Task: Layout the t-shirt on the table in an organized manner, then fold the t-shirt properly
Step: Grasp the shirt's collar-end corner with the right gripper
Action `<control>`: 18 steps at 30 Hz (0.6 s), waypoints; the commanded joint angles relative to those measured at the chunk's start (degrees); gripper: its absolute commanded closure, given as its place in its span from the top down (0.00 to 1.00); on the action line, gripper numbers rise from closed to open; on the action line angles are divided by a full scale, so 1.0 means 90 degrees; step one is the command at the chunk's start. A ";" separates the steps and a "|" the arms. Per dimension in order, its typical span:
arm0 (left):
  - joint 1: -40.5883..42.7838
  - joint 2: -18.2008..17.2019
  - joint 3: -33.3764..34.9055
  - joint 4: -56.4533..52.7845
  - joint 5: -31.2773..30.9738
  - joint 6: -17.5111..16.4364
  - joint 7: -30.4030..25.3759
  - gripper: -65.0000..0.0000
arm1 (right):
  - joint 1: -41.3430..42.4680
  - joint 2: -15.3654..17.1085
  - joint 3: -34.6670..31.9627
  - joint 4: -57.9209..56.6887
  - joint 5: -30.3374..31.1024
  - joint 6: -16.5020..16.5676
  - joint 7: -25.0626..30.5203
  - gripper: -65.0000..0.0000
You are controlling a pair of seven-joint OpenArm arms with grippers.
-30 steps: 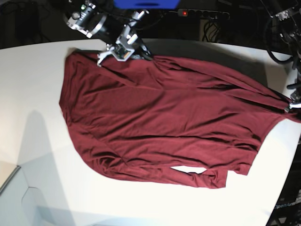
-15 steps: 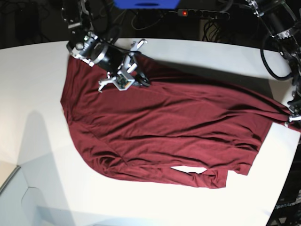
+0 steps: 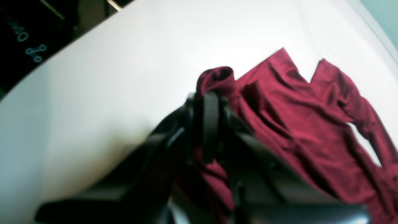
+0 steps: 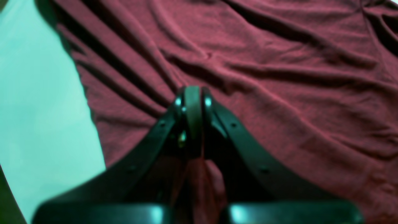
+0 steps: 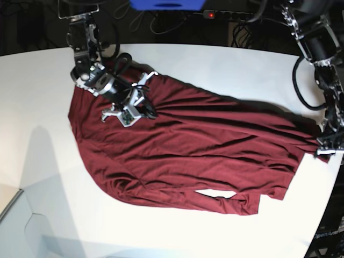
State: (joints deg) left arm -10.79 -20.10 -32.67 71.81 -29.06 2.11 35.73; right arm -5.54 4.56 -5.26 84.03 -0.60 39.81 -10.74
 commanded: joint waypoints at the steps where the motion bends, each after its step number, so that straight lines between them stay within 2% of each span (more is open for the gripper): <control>1: -0.0223 -0.0136 -0.0029 -0.0042 -0.0009 -0.0005 -0.0145 0.00 | 0.0083 -0.0003 0.0013 0.0046 0.0111 0.0021 0.0153 0.00; 4: -0.0408 -0.0136 -0.0019 -0.0306 0.0020 -0.0005 -0.0145 0.00 | 0.0093 -0.0003 0.0003 -0.0130 0.0111 0.0021 0.0183 0.00; 9: -0.0740 -0.0087 -0.0019 -0.0482 0.0674 -0.0005 -0.0302 0.00 | 0.0279 -0.0003 0.0003 -0.0404 0.0111 0.0021 0.0183 0.00; 14: -0.0770 -0.0136 0.0626 -0.0580 0.0840 -0.0005 -0.0829 0.00 | 0.0415 -0.0003 0.0013 -0.0531 0.0111 0.0021 0.0183 0.00; 18: -0.0740 -0.0116 0.0753 -0.0580 0.0850 -0.0005 -0.0946 0.00 | 0.0415 -0.0003 0.0013 -0.0521 0.0111 0.0021 0.0173 0.00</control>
State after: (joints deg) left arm -16.03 -19.90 -25.65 65.67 -21.54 2.13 29.23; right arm -2.57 4.58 -5.30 78.39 -0.64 39.81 -10.63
